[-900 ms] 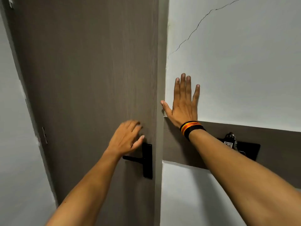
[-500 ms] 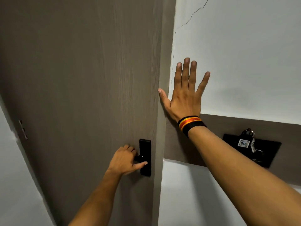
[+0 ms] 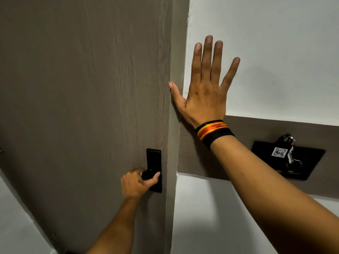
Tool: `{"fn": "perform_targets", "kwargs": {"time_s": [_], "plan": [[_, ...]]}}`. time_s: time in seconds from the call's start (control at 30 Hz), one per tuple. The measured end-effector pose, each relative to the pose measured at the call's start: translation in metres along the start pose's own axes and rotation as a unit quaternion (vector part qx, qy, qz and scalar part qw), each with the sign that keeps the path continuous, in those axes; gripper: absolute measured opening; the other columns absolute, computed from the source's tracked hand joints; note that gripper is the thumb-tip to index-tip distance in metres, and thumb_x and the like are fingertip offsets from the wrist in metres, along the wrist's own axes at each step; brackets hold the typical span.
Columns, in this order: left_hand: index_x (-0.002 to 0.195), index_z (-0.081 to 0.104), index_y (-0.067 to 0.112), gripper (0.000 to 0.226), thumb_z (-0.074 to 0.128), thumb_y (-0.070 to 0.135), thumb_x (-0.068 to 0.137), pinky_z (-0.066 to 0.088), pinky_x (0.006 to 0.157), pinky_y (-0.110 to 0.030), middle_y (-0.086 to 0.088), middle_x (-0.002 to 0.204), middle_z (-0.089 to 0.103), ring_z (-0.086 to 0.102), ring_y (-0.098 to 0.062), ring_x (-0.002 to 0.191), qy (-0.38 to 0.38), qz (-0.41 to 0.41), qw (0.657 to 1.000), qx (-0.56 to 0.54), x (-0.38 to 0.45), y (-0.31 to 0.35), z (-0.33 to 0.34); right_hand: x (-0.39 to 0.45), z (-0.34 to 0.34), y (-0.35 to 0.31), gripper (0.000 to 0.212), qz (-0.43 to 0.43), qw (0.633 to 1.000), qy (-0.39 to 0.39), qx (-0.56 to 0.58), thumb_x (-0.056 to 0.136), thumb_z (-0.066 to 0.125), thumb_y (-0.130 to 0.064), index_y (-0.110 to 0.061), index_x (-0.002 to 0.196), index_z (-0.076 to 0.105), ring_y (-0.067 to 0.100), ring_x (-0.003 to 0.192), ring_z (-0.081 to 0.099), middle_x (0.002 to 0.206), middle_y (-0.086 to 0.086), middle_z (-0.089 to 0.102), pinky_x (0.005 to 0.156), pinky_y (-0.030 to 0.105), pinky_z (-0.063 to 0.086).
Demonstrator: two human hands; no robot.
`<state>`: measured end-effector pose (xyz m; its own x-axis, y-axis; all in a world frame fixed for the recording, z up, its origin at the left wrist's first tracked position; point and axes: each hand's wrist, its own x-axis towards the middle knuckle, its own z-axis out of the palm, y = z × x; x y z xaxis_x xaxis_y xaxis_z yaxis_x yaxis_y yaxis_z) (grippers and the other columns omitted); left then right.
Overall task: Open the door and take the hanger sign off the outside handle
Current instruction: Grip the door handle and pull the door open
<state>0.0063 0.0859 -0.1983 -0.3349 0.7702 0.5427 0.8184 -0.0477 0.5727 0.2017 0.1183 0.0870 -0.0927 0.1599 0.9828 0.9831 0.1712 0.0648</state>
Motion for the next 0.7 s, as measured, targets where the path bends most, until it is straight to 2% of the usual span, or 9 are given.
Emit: {"fn": "perform_targets", "kwargs": {"time_s": [0.07, 0.13, 0.2, 0.3, 0.33, 0.47, 0.5, 0.6, 0.7], "plan": [[0.049, 0.064, 0.012, 0.071, 0.054, 0.080, 0.064, 0.028, 0.048, -0.019, 0.005, 0.042, 0.044, 0.044, -0.018, 0.038, 0.045, -0.071, 0.995, -0.058, -0.011, 0.004, 0.018, 0.000, 0.002, 0.002, 0.097, 0.003, 1.000, 0.000, -0.006, 0.093, 0.029, -0.077, -0.009, 0.161, 0.025, 0.036, 0.156, 0.019, 0.168, 0.017, 0.024, 0.120, 0.069, 0.007], [0.043, 0.050, 0.019, 0.064, 0.054, 0.080, 0.062, 0.030, 0.051, -0.024, 0.004, 0.042, 0.042, 0.041, -0.019, 0.041, 0.058, -0.134, 0.983, -0.111, -0.016, 0.011, 0.029, -0.002, 0.005, 0.003, 0.097, 0.005, 1.000, 0.005, -0.009, 0.092, 0.029, -0.078, -0.009, 0.161, 0.026, 0.036, 0.155, 0.021, 0.168, 0.017, 0.025, 0.120, 0.069, 0.008], [0.042, 0.038, 0.024, 0.060, 0.058, 0.077, 0.063, 0.025, 0.049, -0.021, 0.008, 0.040, 0.035, 0.034, -0.014, 0.040, 0.044, -0.150, 0.980, -0.123, -0.017, 0.015, 0.032, -0.002, 0.006, 0.002, 0.096, 0.003, 1.000, 0.012, -0.010, 0.092, 0.030, -0.077, -0.009, 0.160, 0.028, 0.037, 0.155, 0.023, 0.167, 0.017, 0.027, 0.120, 0.068, 0.008], [0.042, 0.031, 0.027, 0.069, 0.085, 0.057, 0.073, 0.022, 0.047, -0.019, 0.014, 0.039, 0.029, 0.026, -0.006, 0.039, 0.018, -0.153, 0.982, -0.112, -0.019, 0.012, 0.029, -0.003, 0.007, 0.003, 0.095, 0.006, 1.000, 0.011, -0.012, 0.092, 0.030, -0.077, -0.010, 0.160, 0.029, 0.037, 0.154, 0.024, 0.167, 0.017, 0.028, 0.120, 0.068, 0.008], [0.042, 0.031, 0.028, 0.070, 0.088, 0.052, 0.074, 0.022, 0.047, -0.019, 0.014, 0.039, 0.030, 0.025, -0.005, 0.039, 0.016, -0.151, 0.982, -0.114, -0.021, 0.010, 0.028, -0.003, 0.008, 0.003, 0.095, 0.007, 1.000, 0.009, -0.014, 0.092, 0.029, -0.077, -0.010, 0.160, 0.028, 0.037, 0.154, 0.024, 0.167, 0.016, 0.028, 0.120, 0.068, 0.009], [0.045, 0.044, 0.020, 0.063, 0.063, 0.076, 0.067, 0.027, 0.045, -0.021, 0.013, 0.041, 0.036, 0.031, -0.005, 0.039, 0.013, -0.145, 0.978, -0.151, -0.038, 0.004, 0.012, -0.004, 0.006, 0.002, 0.095, -0.001, 1.000, 0.006, -0.001, 0.093, 0.029, -0.077, -0.011, 0.161, 0.026, 0.036, 0.155, 0.023, 0.168, 0.016, 0.027, 0.120, 0.067, 0.008], [0.044, 0.042, 0.022, 0.062, 0.061, 0.078, 0.066, 0.028, 0.046, -0.022, 0.013, 0.041, 0.036, 0.032, -0.005, 0.039, 0.013, -0.146, 0.977, -0.156, -0.043, 0.004, 0.007, -0.004, 0.006, 0.003, 0.094, -0.001, 1.000, 0.002, 0.003, 0.094, 0.028, -0.076, -0.011, 0.161, 0.024, 0.036, 0.155, 0.022, 0.168, 0.016, 0.025, 0.120, 0.067, 0.008], [0.044, 0.034, 0.034, 0.057, 0.062, 0.078, 0.067, 0.029, 0.045, -0.021, 0.016, 0.039, 0.033, 0.033, 0.000, 0.036, 0.006, -0.119, 0.984, -0.133, -0.055, 0.002, -0.018, -0.005, 0.004, 0.007, 0.088, -0.003, 1.000, -0.014, 0.012, 0.098, 0.027, -0.070, -0.011, 0.162, 0.019, 0.036, 0.156, 0.019, 0.169, 0.015, 0.021, 0.121, 0.067, 0.009], [0.049, 0.046, 0.031, 0.055, 0.063, 0.079, 0.071, 0.036, 0.043, -0.023, 0.012, 0.041, 0.044, 0.043, -0.003, 0.037, -0.054, -0.049, 0.995, -0.074, -0.058, -0.006, -0.048, -0.006, 0.002, 0.007, 0.079, -0.015, 0.999, -0.026, 0.017, 0.102, 0.024, -0.063, -0.013, 0.163, 0.016, 0.036, 0.156, 0.017, 0.170, 0.014, 0.019, 0.121, 0.066, 0.009]]}}
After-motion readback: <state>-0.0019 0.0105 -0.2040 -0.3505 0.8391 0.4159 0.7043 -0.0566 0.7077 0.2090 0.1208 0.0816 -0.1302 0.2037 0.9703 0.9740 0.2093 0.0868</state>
